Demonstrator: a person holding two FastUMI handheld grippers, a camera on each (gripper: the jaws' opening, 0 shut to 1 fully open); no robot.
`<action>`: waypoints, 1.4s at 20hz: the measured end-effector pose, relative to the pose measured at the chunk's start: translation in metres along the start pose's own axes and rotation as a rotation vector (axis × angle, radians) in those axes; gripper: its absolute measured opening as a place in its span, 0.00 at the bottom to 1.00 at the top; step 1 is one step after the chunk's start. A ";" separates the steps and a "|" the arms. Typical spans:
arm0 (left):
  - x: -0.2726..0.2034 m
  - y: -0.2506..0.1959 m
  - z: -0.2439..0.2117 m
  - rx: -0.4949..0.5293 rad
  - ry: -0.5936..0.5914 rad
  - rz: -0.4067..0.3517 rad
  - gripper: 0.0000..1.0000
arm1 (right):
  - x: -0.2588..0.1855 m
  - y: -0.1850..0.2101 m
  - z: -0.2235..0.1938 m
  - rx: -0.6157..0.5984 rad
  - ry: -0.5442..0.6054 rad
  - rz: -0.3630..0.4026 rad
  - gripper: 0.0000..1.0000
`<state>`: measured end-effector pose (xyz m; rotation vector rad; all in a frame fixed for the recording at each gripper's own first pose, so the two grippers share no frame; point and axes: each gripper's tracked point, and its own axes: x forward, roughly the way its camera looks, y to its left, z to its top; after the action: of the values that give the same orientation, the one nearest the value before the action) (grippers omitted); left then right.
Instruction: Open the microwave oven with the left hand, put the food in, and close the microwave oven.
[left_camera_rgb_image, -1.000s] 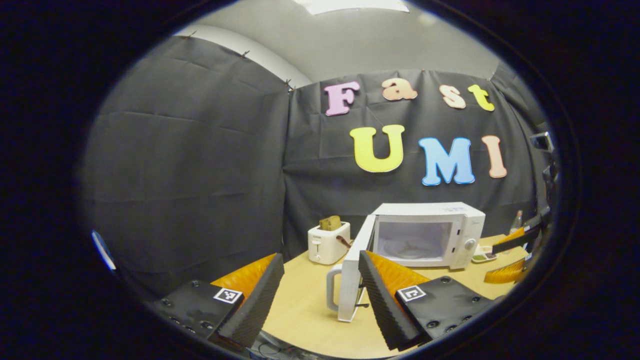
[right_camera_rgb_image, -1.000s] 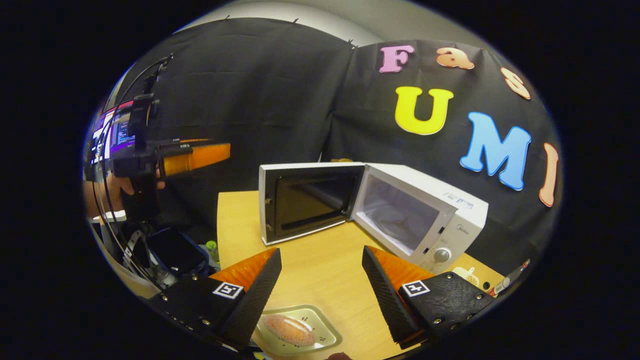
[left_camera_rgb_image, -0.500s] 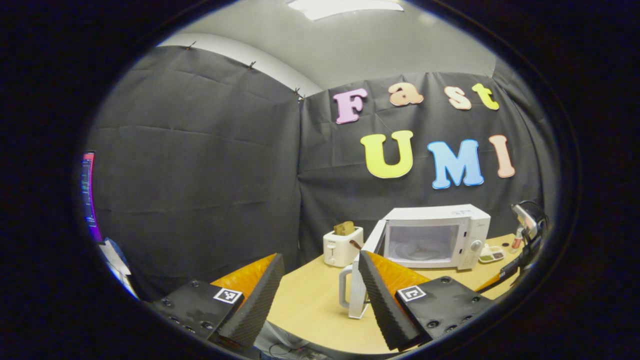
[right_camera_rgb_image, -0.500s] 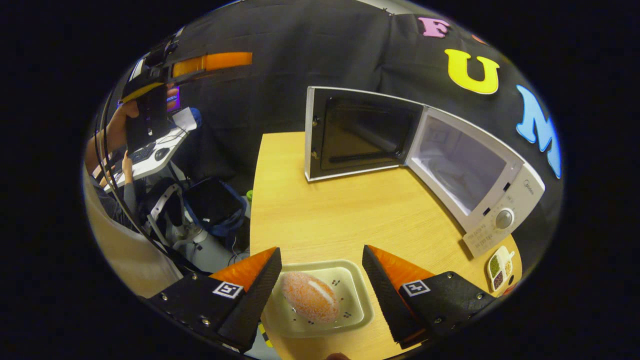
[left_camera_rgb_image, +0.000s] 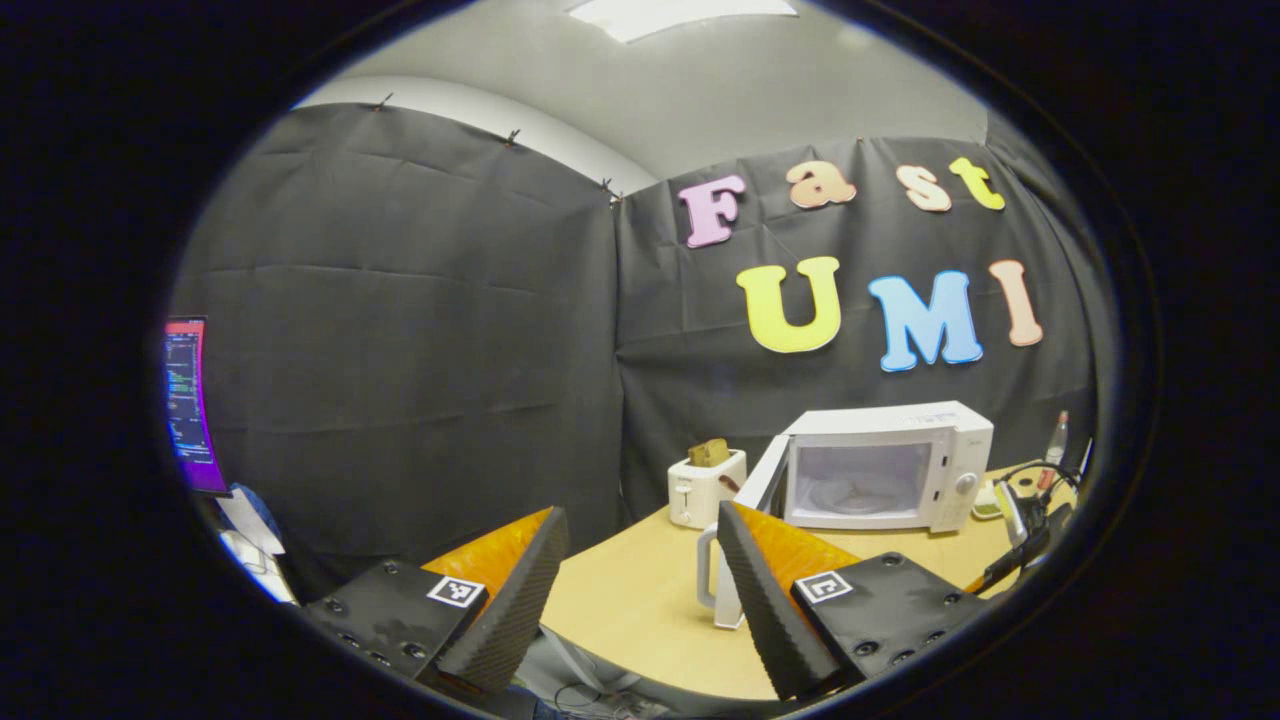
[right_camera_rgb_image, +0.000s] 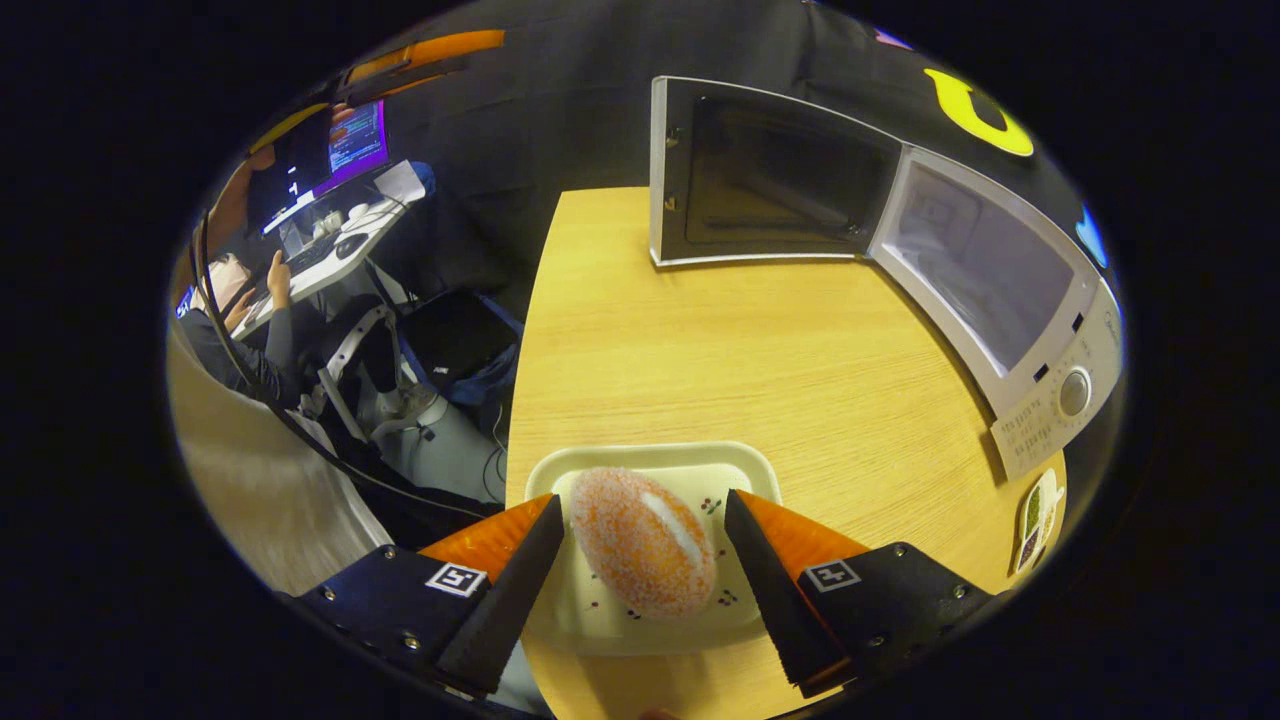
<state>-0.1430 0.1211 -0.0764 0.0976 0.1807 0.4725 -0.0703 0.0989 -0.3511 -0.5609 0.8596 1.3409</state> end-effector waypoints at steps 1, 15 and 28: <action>0.000 -0.001 0.001 0.000 0.001 0.001 0.96 | 0.002 0.001 -0.004 -0.004 0.009 0.001 0.99; -0.002 0.009 0.019 0.001 -0.034 0.026 0.96 | -0.020 -0.017 0.027 -0.036 -0.093 -0.147 0.82; 0.073 0.019 0.028 -0.042 -0.090 -0.038 0.96 | -0.064 -0.117 0.164 -0.110 -0.299 -0.492 0.82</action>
<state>-0.0826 0.1702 -0.0576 0.0743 0.0845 0.4325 0.0786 0.1688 -0.2182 -0.5925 0.3696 0.9881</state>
